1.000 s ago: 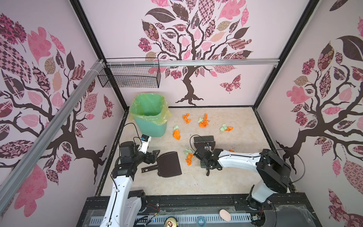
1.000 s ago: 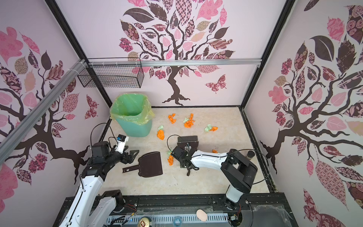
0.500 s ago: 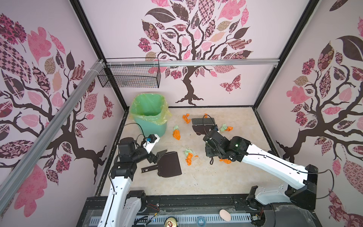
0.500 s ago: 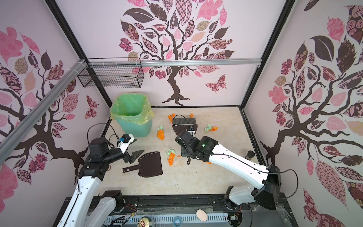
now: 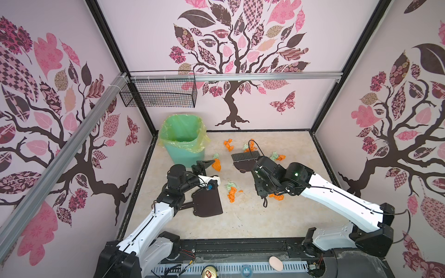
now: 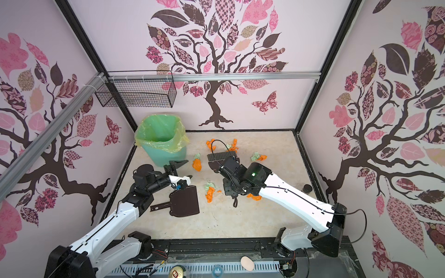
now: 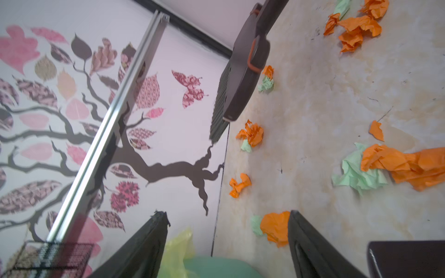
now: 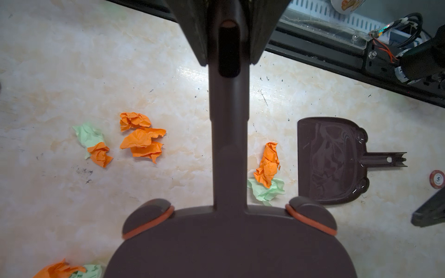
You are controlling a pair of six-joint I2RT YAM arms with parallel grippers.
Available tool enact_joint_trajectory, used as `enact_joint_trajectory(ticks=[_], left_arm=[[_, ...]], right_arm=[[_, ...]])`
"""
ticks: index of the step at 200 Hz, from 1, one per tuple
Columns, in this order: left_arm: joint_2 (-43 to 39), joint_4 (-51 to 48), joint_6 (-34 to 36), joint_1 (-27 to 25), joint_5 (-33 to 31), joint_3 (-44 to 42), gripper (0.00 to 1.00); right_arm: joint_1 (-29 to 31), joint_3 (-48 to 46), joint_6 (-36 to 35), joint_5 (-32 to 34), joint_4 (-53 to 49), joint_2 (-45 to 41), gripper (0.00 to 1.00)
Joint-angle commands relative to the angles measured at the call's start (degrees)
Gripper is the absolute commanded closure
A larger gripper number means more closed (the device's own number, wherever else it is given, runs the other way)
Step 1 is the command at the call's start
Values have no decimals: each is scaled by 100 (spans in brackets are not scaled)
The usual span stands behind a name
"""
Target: Sweep away the paper scraps from the table
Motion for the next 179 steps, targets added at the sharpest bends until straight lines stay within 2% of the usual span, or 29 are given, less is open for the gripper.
enact_joint_trajectory(ticks=[1, 22, 42, 73, 131, 157, 179], left_arm=[[262, 774, 851, -333, -114, 93, 21], [554, 1121, 1164, -754, -337, 111, 21], [742, 1102, 1291, -941, -423, 216, 21], [1056, 1337, 1518, -967, -526, 304, 22], [1136, 1162, 1824, -1034, -436, 371, 24], [1209, 1137, 1885, -1077, -544, 407, 41], [1151, 1106, 1921, -1152, -559, 349, 52]], right_arm=[[-5, 302, -132, -103, -179, 75, 80], [-5, 364, -166, -272, -117, 162, 80], [-2, 462, -212, -374, -102, 273, 80], [166, 676, -268, -382, -266, 516, 81], [565, 1007, -290, -454, -280, 949, 81], [630, 1056, -297, -555, -261, 1030, 82], [629, 1089, -302, -564, -246, 1014, 82]])
